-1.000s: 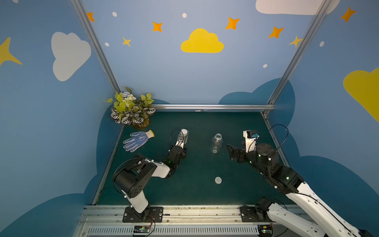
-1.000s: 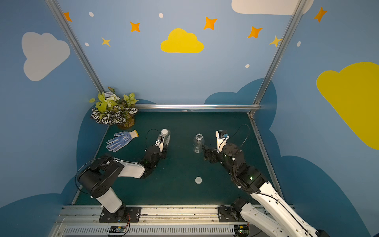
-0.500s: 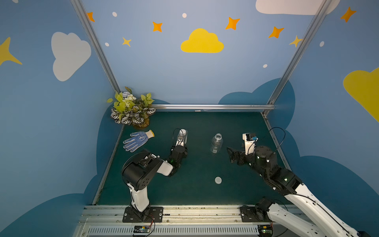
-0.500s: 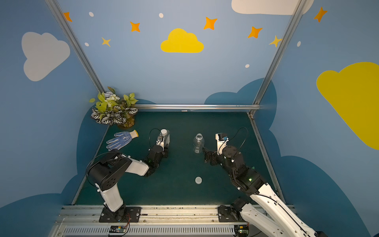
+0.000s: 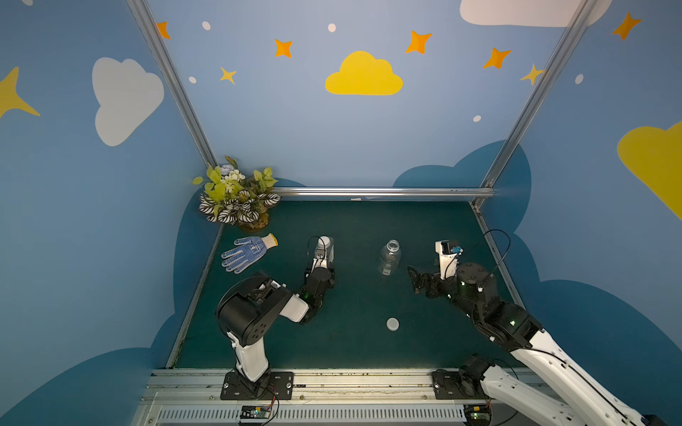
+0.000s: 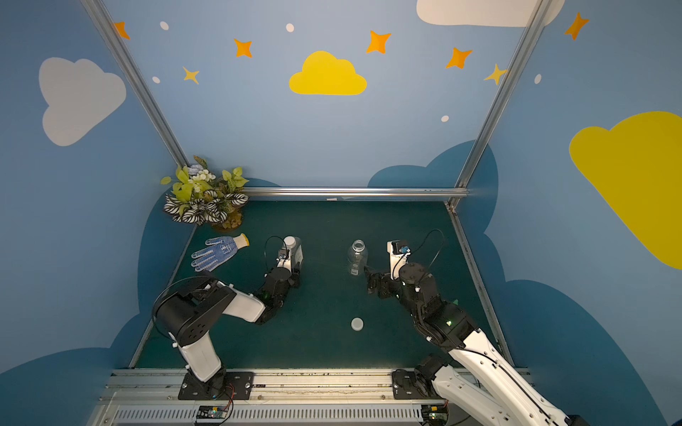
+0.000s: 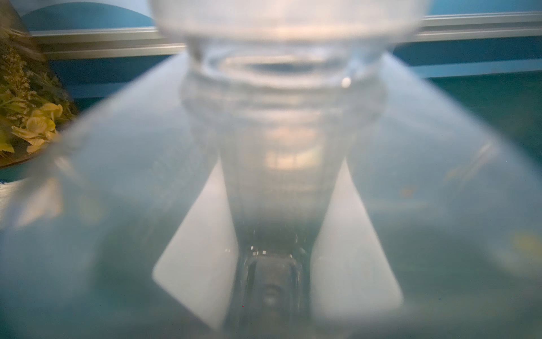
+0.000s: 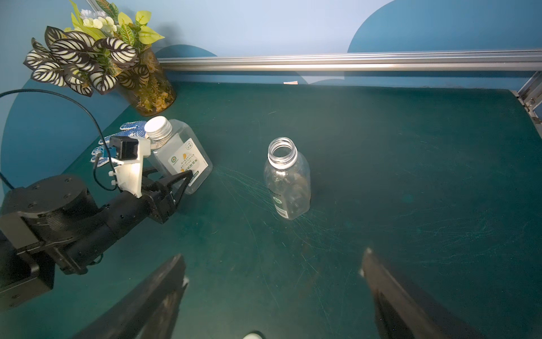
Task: Screw on the bottle caps
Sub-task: Place the plastic bottle at the center of the board.
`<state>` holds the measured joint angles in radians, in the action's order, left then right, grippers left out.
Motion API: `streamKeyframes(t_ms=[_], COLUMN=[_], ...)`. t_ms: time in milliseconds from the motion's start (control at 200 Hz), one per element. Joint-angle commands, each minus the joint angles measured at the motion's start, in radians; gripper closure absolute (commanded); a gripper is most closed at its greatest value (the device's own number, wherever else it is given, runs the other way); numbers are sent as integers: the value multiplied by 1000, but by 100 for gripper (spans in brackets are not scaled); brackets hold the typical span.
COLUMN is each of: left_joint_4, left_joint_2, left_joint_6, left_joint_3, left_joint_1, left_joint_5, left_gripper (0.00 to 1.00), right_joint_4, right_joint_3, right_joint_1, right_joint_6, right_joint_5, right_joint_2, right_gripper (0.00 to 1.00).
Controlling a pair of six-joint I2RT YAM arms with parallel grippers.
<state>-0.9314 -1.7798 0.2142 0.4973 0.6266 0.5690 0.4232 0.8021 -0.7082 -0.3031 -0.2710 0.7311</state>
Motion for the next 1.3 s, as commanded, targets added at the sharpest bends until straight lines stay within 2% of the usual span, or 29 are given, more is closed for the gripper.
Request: streamKeyframes(t_ms=[0,355,586,706,826,996,1147,1292], left_joint_4=[102,275,389,367,336,265,157,115], left_joint_2=[41,219,395,466,484,385,241,122], left_joint_6=[17,112,174,99,17,-52,-132,-180], left_joint_3=[-34,-95,-172,-188,-160,-71,31,145], left_joint_1=[24,157,295,379,419,430,427,372], left_joint_5=[7,86,73,-4,-129,-297,-356,-467], left_gripper=[40,0,0,0,0,0,0,0], right_joint_4=[-9,3,29,46,74,110,141,175], right_joint_3=[0,9,4,-3,-8,-32,-51,-72], right_joint_1=[6,14,29,60,101,170,210,231], right_joint_6=[-5,-7,-33,-63,-94,-142,-162,-170], right_joint_5=[-6,-4,-52,-52,-37,-6,28,53], right_joint_2=[3,14,17,25,33,14,-20,-54], right_gripper=[2,2,2,2,2,2,2,2])
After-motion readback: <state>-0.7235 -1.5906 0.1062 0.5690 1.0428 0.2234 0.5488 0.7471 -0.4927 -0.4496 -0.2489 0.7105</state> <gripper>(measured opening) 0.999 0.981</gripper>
